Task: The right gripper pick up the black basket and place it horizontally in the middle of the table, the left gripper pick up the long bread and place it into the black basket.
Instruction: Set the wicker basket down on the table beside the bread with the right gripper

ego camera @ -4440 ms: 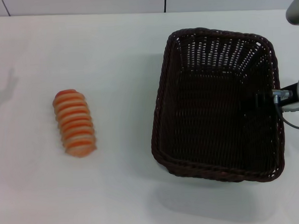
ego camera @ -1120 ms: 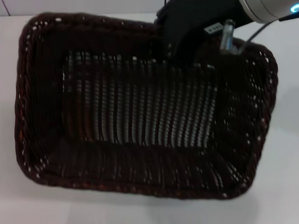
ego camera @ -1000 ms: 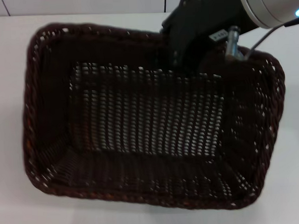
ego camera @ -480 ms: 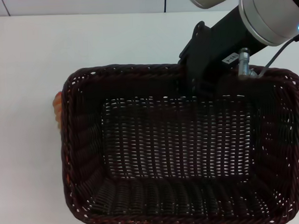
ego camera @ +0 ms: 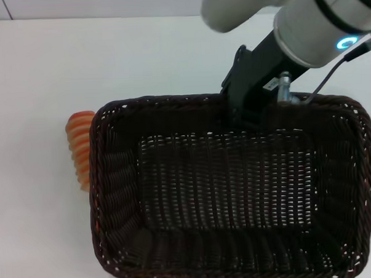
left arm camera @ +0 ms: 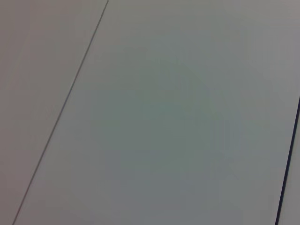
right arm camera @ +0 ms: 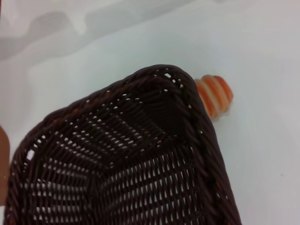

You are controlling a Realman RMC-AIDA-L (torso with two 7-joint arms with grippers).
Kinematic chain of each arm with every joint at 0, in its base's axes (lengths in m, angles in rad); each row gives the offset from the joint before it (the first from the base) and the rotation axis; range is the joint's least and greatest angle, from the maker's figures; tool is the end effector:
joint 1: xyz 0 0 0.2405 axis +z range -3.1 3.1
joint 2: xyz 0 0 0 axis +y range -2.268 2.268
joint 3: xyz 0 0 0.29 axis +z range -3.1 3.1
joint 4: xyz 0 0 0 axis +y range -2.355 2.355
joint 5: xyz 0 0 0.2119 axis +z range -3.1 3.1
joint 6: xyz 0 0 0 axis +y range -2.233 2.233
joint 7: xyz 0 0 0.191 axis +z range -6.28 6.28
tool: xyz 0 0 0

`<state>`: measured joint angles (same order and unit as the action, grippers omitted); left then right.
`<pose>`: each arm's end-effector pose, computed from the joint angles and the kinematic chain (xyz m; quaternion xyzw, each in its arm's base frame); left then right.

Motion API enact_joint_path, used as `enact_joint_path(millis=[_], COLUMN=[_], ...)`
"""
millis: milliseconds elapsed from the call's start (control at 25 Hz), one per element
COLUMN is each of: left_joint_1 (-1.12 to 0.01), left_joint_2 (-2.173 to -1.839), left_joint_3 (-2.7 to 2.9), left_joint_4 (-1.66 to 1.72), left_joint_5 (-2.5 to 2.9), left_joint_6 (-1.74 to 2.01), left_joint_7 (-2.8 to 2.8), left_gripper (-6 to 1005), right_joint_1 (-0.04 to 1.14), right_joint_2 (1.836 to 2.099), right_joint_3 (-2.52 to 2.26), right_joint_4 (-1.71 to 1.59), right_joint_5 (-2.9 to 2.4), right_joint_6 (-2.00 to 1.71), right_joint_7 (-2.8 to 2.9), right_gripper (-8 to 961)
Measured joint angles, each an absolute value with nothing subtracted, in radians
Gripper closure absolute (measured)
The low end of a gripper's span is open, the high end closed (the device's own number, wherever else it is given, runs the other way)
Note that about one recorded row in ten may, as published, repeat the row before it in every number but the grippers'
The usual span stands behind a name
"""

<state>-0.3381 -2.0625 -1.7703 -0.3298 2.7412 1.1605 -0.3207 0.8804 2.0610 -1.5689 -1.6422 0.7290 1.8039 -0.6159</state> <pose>-0.4004 0.3819 0.1015 -0.4572 -0.2828 -0.4066 0.7387 0.0600 0.3514 -0.0644 -0.9795 0.0295 -0.1803 0.0847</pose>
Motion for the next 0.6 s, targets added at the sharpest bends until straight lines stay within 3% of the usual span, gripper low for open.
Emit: enact_joint_path(millis=[520, 600], left_joint_1=[-0.332, -0.332], left_joint_2=[-2.063, -2.063], left_joint_3=[-1.770, -1.770], left_joint_4=[-0.333, -0.334], left_joint_5=[2.741, 2.741], left_joint_6=[1.168, 1.168], left_joint_7=[-0.327, -0.327], left_gripper=[142, 142], right_joint_1=[0.904, 0.905], right_joint_2=[2.071, 2.071], right_joint_3=[-1.645, -1.648], right_joint_4=[-1.523, -1.523], right_joint_5=[0.648, 0.648], right_joint_6=[1.707, 1.707], right_joint_7=[-0.616, -0.616], right_gripper=[808, 740])
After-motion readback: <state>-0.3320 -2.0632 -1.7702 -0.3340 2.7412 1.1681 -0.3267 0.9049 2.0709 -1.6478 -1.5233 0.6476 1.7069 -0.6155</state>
